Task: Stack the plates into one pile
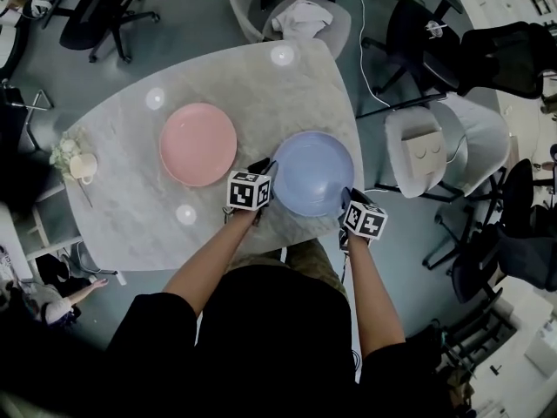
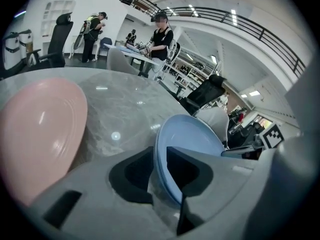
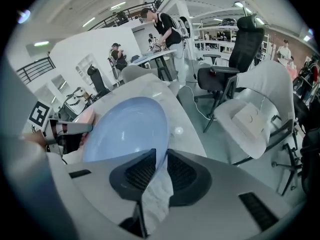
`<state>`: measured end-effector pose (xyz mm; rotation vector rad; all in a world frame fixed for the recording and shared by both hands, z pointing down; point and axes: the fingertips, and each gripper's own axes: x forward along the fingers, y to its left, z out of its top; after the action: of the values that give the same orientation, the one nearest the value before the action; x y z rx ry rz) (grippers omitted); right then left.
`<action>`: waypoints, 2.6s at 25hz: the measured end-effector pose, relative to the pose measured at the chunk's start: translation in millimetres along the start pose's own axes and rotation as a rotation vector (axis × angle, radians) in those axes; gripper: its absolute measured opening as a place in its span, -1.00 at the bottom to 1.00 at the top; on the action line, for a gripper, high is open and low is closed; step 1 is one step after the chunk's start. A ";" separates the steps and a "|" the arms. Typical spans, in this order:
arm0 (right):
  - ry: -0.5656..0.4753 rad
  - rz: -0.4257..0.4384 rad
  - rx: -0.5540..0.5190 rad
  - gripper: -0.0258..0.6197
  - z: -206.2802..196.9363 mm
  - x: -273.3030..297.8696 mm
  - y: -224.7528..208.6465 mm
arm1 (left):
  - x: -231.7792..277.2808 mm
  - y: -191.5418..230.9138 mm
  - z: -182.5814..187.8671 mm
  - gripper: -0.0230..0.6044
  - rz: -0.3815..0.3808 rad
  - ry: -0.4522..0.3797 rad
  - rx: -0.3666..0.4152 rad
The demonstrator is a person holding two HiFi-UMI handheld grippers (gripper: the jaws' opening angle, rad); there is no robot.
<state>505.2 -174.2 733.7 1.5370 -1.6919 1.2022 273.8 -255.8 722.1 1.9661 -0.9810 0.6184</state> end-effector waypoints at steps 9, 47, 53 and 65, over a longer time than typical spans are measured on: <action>-0.045 0.052 0.012 -0.73 10.8 0.8 1.1 | 3.3 -3.3 -4.5 -0.60 0.007 0.051 -0.012; 0.009 0.241 -0.056 -0.80 22.1 -20.3 30.5 | -73.2 -20.8 -51.9 -0.75 0.214 0.039 -0.200; 0.003 0.232 -0.088 -0.80 1.1 -35.8 79.9 | -119.5 4.7 -70.2 -0.75 0.193 0.004 -0.222; -0.002 0.209 -0.110 -0.80 -47.7 -42.4 212.5 | -224.2 93.0 -110.1 -0.75 0.160 -0.034 -0.242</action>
<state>300.0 -123.9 665.9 1.3222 -1.9249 1.1879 62.6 -103.9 663.9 1.7019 -1.1845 0.5281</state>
